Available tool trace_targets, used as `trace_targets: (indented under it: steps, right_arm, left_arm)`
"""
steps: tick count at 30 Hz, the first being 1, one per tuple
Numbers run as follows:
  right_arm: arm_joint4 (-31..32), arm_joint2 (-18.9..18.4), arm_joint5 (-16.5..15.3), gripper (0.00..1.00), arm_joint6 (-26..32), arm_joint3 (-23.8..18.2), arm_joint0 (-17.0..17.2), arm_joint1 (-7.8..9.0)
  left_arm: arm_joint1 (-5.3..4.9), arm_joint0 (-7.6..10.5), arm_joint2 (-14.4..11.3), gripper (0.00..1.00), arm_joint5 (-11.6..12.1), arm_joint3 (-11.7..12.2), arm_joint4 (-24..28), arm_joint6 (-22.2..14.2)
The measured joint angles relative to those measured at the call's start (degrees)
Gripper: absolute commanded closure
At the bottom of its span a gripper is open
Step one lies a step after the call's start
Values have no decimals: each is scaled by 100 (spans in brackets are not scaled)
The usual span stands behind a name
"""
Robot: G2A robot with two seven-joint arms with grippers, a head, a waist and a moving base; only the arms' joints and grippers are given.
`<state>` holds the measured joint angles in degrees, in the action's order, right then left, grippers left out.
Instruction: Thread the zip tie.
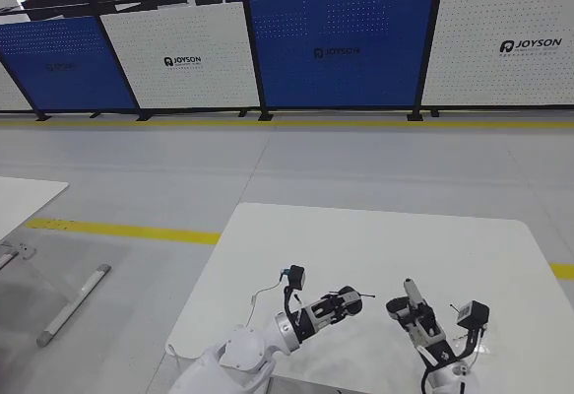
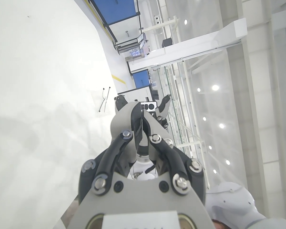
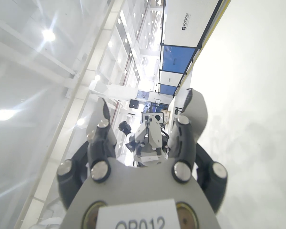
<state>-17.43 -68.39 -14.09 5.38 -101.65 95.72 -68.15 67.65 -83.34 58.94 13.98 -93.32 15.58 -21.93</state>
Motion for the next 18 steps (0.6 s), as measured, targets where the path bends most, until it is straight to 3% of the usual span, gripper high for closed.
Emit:
trace_targets:
  steps: [4,18]
  right_arm:
    - [-308,-263,-126,0,-5,-6,122,11]
    - [-304,-261,-125,0,-1,-6,120,10]
  left_arm:
    - [-9,-19,-6,100,-130,47,-31,-11]
    - [-5,-7,-58,100,-204,48,19,-85]
